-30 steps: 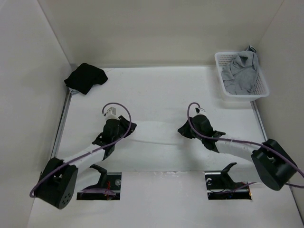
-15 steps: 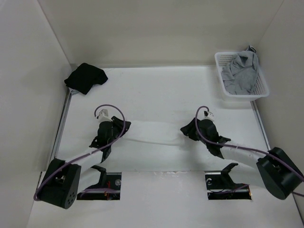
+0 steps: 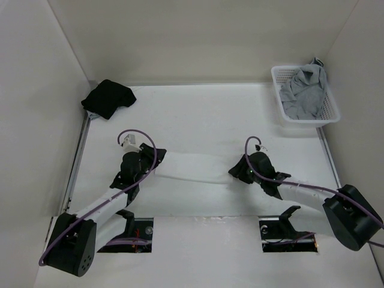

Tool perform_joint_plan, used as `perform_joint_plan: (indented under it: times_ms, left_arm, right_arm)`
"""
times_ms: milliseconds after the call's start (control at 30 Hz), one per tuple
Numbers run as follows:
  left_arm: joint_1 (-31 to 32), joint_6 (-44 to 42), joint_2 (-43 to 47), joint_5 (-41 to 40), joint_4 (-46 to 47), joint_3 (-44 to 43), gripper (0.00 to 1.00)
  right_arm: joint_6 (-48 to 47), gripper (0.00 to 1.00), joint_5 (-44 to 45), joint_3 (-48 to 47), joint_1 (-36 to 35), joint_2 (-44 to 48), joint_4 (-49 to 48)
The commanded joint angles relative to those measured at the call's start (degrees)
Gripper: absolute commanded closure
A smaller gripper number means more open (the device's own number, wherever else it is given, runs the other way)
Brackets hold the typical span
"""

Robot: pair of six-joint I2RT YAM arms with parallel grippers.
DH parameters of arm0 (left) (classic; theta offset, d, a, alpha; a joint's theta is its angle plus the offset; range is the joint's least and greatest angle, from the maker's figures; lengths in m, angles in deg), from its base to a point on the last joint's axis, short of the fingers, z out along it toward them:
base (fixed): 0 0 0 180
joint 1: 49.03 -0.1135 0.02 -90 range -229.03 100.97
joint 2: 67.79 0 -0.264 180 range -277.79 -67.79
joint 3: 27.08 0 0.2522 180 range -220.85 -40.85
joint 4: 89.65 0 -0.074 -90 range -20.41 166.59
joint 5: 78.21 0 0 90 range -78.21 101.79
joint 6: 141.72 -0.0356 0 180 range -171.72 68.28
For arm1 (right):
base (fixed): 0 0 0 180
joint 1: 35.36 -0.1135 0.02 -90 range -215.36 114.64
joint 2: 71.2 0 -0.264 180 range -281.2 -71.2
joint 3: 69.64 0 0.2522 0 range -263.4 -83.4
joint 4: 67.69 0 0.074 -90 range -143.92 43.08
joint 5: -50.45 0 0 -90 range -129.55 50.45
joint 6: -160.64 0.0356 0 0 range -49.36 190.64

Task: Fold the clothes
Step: Fold the tank top

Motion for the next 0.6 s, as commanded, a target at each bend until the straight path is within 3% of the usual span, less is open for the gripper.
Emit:
perform_joint_plan:
  times_ms: [0, 67, 233, 400, 567]
  left_arm:
    - [0.32, -0.67, -0.35, 1.16, 1.72, -2.62, 0.70]
    - [0.24, -0.58, -0.53, 1.42, 1.89, -2.62, 0.70]
    - [0.50, -0.67, 0.53, 1.68, 1.72, -3.06, 0.70]
    - [2.86, -0.32, -0.17, 1.95, 1.71, -3.32, 0.70]
    - [7.61, 1.26, -2.63, 1.33, 3.03, -4.37, 0.70]
  right_arm:
    - [0.56, 0.54, -3.00, -2.12, -0.10, -3.08, 0.24]
    - [1.78, 0.61, -3.70, -2.30, -0.19, -5.54, -1.60]
    - [5.30, 0.94, -1.35, -0.11, -0.28, -6.88, -7.76]
    - [5.66, 0.98, 8.76, 0.07, -1.86, 6.90, 3.89]
    - [0.57, 0.98, 10.53, -2.99, -1.51, 22.11, 19.54]
